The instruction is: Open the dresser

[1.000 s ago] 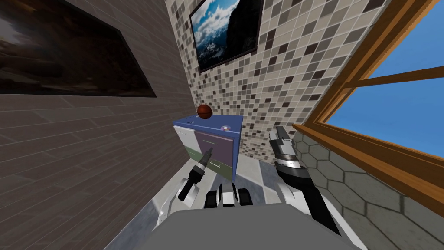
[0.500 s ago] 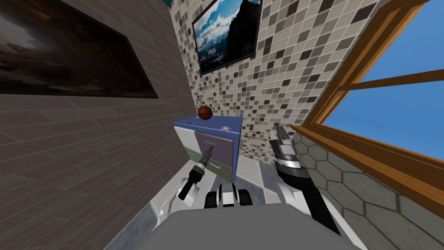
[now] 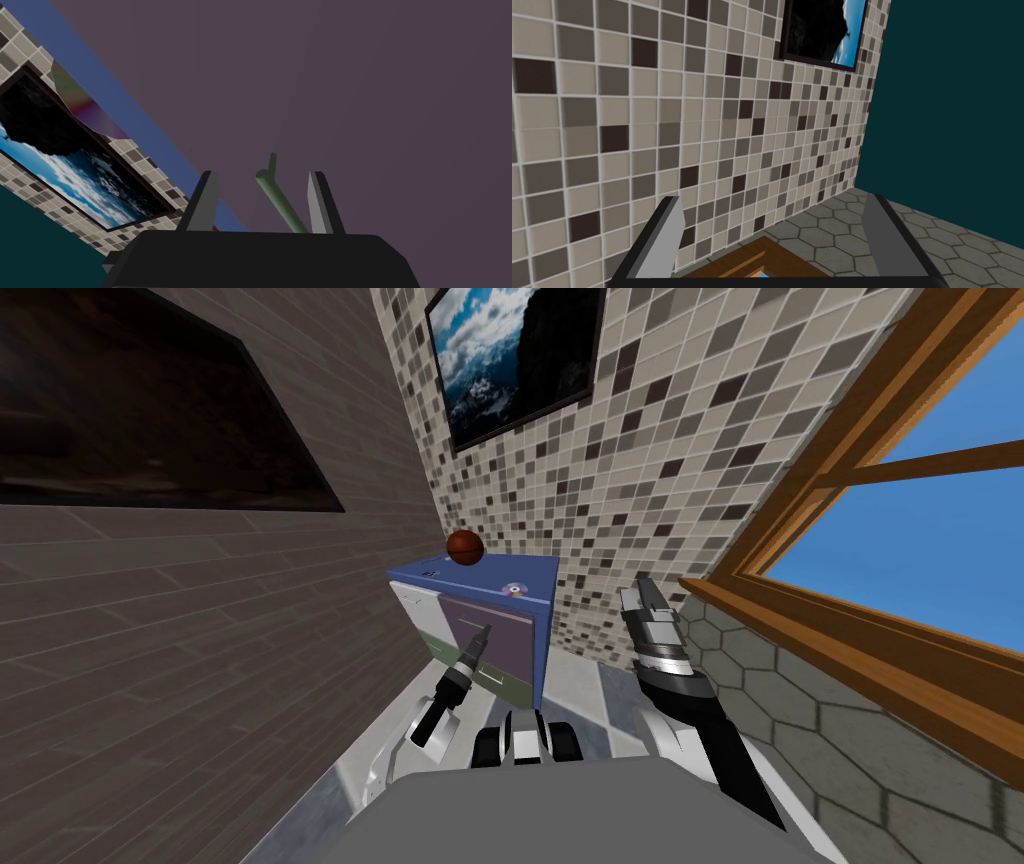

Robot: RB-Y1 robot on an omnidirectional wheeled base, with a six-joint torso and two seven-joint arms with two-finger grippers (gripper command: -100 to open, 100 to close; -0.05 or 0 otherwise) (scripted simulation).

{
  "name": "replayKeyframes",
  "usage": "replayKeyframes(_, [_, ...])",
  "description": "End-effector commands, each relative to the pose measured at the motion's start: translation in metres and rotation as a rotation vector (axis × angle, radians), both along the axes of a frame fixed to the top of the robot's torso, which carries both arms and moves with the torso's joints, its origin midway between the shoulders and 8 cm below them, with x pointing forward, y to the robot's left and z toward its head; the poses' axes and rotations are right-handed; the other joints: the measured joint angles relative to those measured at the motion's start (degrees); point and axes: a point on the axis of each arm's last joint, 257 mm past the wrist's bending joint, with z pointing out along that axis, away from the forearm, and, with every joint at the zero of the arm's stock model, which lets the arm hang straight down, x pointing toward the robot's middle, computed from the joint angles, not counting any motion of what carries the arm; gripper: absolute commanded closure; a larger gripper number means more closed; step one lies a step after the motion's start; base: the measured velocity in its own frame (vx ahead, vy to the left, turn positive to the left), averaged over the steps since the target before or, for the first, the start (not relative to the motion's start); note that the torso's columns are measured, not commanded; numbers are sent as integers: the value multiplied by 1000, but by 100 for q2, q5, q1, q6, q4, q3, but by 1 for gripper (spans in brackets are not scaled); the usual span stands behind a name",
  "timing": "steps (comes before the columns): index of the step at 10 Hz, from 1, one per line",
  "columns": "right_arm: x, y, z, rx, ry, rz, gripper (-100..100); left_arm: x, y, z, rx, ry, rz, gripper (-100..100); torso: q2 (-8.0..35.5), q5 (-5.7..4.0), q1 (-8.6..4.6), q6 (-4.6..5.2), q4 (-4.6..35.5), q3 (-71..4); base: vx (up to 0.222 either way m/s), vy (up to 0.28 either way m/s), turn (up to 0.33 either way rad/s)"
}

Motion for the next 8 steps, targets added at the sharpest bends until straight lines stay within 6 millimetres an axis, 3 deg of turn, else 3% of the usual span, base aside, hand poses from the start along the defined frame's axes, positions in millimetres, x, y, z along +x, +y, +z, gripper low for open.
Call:
replayKeyframes(1, [0,0,0,0,0,0,0,-7,-2,2,2,0,-10,100,29,-3,1,1,17,14,-168,65,49])
replayKeyframes(4, [0,0,0,0,0,0,0,-11,-3,4,3,1,-17,100,-15,-2,-7,0,-4,-9,-146,74,30])
replayKeyframes(5, [0,0,0,0,0,0,0,-6,-1,-1,1,5,-9,-100,-56,-7,-28,2,-15,-33,57,-22,-56])
replayKeyframes(8, [0,0,0,0,0,0,0,-4,0,-4,0,8,-3,-100,-62,-8,-27,0,-19,-40,125,-51,-30])
